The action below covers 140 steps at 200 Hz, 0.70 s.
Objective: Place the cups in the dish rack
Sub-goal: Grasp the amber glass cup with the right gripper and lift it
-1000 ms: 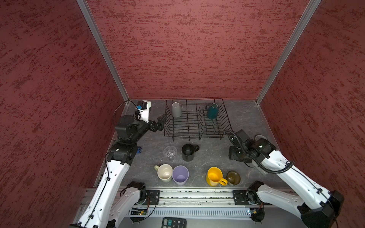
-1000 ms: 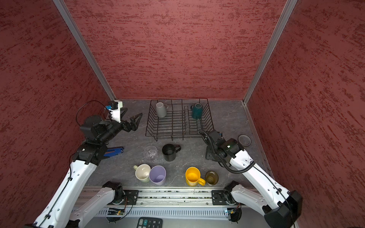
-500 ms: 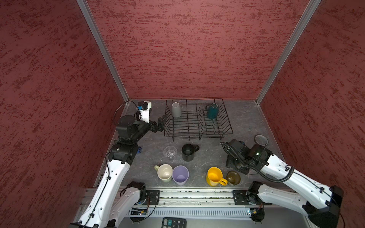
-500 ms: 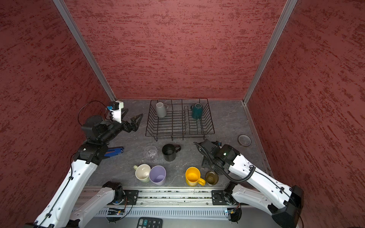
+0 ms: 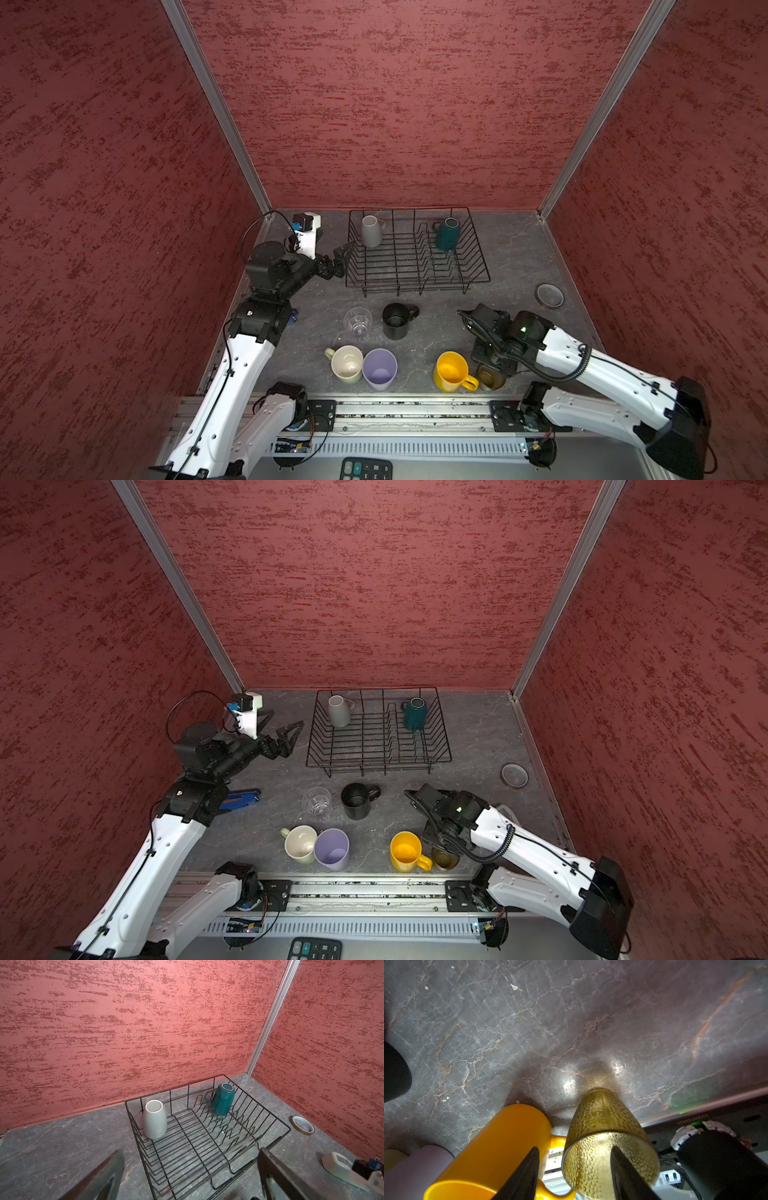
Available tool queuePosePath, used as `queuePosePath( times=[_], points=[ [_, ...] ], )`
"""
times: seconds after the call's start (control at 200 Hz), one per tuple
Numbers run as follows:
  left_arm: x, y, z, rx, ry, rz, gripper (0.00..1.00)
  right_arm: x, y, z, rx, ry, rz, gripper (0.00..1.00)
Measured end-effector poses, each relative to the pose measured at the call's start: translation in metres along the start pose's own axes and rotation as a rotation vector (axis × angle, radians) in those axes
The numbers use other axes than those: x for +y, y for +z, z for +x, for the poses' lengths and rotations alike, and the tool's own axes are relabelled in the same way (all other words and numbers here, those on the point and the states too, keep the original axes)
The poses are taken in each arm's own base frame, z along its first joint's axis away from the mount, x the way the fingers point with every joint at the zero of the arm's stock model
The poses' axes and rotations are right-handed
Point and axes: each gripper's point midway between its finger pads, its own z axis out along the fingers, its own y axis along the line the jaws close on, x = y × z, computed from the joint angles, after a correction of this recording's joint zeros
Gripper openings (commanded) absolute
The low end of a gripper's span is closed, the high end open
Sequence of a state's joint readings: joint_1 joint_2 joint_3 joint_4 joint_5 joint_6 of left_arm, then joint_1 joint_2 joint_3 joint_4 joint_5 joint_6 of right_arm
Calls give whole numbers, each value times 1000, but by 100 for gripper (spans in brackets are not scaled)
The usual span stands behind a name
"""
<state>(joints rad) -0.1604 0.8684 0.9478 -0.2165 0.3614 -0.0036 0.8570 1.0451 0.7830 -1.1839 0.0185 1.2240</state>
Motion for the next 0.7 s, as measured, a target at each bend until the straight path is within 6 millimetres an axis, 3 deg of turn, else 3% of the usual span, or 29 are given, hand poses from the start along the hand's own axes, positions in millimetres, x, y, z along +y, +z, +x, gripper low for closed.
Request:
queuePosePath(
  times=[0.391, 0.701],
  points=[
    [-2, -4, -4, -14, 2, 5, 99, 6, 18, -2, -3, 10, 4, 46],
    [-2, -4, -4, -14, 2, 5, 100, -1, 33, -9, -29, -4, 89, 26]
  ],
)
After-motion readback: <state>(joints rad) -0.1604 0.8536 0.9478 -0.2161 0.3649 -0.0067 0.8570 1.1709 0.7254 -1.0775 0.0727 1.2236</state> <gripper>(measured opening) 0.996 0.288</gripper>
